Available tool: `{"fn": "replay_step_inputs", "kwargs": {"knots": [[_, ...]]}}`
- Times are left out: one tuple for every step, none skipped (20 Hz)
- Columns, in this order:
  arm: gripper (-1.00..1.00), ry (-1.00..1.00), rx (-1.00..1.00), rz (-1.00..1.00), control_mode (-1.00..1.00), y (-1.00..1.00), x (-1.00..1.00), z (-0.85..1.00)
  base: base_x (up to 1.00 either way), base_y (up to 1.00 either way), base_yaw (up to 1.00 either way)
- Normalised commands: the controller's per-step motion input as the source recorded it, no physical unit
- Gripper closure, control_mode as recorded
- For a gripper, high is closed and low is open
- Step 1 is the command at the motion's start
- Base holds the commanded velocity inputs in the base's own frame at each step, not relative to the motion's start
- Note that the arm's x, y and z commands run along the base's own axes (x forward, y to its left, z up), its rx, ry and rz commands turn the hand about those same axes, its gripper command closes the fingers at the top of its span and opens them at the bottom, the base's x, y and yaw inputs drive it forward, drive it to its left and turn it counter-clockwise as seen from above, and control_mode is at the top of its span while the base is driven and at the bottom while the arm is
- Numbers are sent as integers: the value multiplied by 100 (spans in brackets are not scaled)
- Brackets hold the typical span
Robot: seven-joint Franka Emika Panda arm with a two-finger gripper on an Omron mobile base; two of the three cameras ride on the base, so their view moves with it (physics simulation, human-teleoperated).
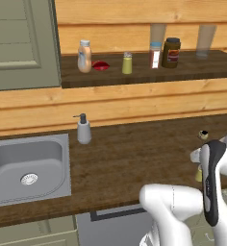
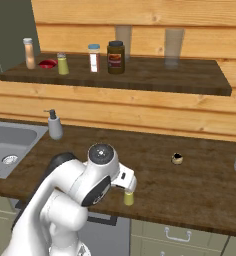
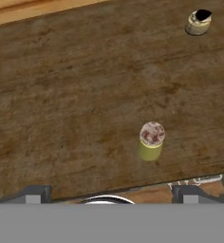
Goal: Put the shaker and condiment bottle from the counter next to their counterparts in the cabinet.
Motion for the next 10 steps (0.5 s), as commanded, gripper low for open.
{"fn": "replay_step_inputs", "kwargs": {"knots": [[-100, 14, -7, 0, -100, -19, 13, -79, 0, 0, 0], [-100, 15, -10, 0, -100, -12, 9, -89, 0, 0, 0], [-100, 11, -6, 0, -100, -7, 0, -71, 0, 0, 0], [-100, 7, 0, 0, -100, -6, 0, -39, 0, 0, 0], [-100, 0, 0, 0, -100, 0, 0, -4, 0, 0, 0], [-100, 0, 1, 0, -100, 0, 0, 0, 0, 0, 0], [-100, 0, 0, 0, -100, -5, 0, 0, 0, 0, 0], [-100, 0, 0, 0, -100, -6, 11, -5, 0, 0, 0], [-100, 0, 0, 0, -100, -16, 25, -9, 0, 0, 0], [-100, 0, 0, 0, -100, -28, 37, -15, 0, 0, 0]]}}
